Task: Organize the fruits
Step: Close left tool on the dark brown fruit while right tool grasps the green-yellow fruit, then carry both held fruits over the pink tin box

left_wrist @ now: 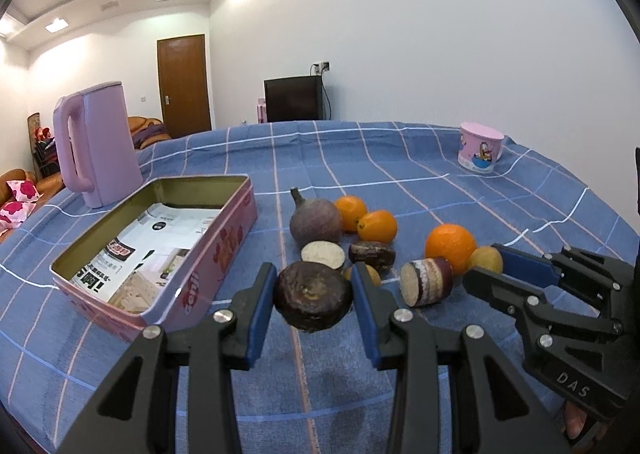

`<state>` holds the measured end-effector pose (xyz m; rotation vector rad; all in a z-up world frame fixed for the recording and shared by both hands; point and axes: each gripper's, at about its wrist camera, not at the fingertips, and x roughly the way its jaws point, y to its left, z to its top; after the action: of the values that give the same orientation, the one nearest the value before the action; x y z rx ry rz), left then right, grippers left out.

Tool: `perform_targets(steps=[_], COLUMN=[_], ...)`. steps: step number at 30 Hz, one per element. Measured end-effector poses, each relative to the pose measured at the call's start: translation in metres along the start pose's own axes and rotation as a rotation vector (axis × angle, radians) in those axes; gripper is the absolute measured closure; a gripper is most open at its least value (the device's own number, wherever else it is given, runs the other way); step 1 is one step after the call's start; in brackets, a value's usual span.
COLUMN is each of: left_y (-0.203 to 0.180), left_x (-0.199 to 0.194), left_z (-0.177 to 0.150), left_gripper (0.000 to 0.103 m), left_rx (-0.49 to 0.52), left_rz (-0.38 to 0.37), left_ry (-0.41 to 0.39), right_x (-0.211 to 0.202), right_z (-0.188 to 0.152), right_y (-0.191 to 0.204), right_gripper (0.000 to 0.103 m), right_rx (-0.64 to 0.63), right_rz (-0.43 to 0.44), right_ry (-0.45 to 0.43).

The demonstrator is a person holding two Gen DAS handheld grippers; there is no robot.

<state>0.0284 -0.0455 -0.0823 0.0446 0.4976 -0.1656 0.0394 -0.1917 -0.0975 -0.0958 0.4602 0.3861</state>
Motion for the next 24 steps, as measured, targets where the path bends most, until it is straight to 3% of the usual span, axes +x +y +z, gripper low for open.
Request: perform_targets(steps=[24], left_y=[-0.002], left_x=[-0.023], left_z=[0.008], left_gripper=[0.063], left_rx=[0.015], left_rz=[0.041], left_ry=[-0.121], right_x=[-0.015], right_z=[-0.004], right_y=[0.002], right_gripper=[0.074], right_rx=[-0.023], right_rz=[0.018], right_ry=[-0.1])
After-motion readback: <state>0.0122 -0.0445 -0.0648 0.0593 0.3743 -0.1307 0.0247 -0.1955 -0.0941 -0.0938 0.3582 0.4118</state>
